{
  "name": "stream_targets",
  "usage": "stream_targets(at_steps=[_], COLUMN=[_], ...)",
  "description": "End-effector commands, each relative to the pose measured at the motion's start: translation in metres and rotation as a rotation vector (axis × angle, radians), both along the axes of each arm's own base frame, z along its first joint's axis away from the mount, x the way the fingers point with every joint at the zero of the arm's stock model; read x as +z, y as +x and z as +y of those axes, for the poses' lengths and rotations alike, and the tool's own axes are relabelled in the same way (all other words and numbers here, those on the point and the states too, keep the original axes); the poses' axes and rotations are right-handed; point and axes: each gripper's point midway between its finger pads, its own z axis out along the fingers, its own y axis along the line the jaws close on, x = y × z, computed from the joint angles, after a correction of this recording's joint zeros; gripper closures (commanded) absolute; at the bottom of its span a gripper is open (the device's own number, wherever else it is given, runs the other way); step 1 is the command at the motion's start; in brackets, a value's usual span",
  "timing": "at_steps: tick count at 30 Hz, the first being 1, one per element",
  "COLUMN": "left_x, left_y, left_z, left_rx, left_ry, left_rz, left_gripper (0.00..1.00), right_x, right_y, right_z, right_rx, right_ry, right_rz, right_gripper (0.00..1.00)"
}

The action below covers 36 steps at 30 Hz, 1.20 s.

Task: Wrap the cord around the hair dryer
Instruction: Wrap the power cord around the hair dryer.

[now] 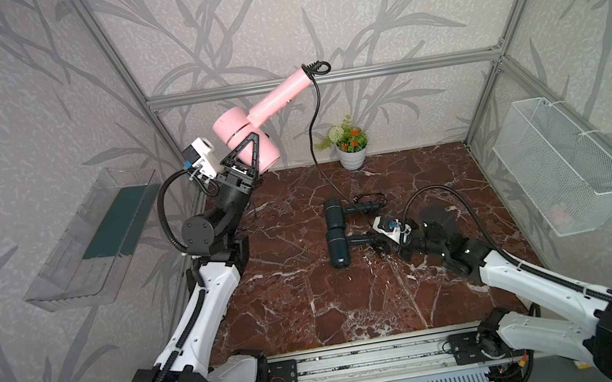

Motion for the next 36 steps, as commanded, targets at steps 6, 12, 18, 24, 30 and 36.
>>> stream_targets(at_steps=[6,12,18,24,30,36], left_x=[-0.006,-0.022,-0.078,-0.132,-0.144,-0.115], left_y=[0.001,0.009,0.03,0.027,-0.006,-0.052], left_z=[0.002,-0.005,-0.025,-0.046,-0.071,-0.075], left_rx=[0.012,0.036,0.063,-0.042,-0.2,-0.263], left_ry=[-0.009,0.073,0.267,0.401,0.536,0.553], left_rz=[-0.034,0.011,0.124,0.198,0.184,0.042], left_gripper=[1.0,1.0,1.0,1.0,1.0,1.0], right_x=[0.035,0.051,0.107,0.207,0.284,0.297], right_y=[-0.03,-0.034,-0.038,-0.024,0.003,0.051], right_z=[-0.006,0.0,0.003,-0.007,-0.003,-0.018], right_rx=[0.04,0.062,0.057,0.008,-0.036,-0.087], right_ry=[0.001,-0.019,-0.263,-0.403,-0.432,-0.418], right_rz=[-0.041,-0.081,-0.304,-0.579,-0.75,-0.7], right_gripper=[1.0,1.0,1.0,1.0,1.0,1.0])
